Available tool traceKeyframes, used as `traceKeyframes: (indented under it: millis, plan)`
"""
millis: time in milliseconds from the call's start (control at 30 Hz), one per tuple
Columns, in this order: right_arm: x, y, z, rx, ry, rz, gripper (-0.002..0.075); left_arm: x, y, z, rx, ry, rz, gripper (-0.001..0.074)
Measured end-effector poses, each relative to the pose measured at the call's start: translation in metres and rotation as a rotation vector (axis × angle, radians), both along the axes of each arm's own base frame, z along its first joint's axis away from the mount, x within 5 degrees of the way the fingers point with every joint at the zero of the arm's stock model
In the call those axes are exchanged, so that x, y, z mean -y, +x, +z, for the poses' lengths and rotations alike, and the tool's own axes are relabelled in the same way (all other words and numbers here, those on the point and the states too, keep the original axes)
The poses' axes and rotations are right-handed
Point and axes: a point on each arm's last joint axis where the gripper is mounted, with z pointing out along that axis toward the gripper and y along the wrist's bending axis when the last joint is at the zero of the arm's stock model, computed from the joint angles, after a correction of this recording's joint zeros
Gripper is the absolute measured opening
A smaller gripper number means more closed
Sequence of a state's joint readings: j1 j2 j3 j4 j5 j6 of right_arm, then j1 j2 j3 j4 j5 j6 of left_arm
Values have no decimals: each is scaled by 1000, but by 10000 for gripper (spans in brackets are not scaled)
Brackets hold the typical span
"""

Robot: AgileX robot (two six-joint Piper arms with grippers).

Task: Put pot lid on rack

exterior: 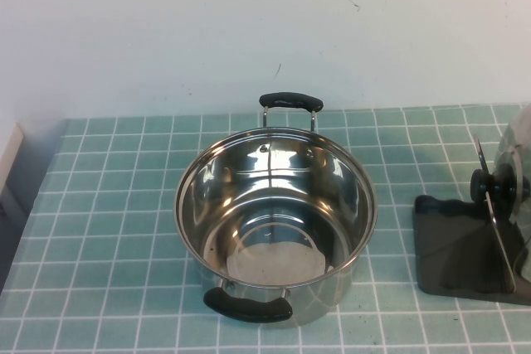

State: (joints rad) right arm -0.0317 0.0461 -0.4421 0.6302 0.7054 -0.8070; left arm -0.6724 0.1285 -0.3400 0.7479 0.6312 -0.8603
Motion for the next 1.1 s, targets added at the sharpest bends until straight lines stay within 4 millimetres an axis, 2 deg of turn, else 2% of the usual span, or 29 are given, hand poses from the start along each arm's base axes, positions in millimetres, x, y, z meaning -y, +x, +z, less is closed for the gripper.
traceKeyframes:
  millis: [500,633,767,867,1100]
  plan:
    - [1,19,-60,-198,44,-12,-1,0,0,0,1,1,-1,-1]
    - [12,26,-78,-199,86,-158,-1,0,0,0,3,13,-3,-1]
    - [31,38,-90,6,91,-356,-1,0,0,0,4,14,-4,-1]
    - [36,42,-100,79,134,-410,-1,0,0,0,4,14,-4,-1]
    - [40,39,-122,-156,231,-495,-1,0,0,0,3,13,-4,-1]
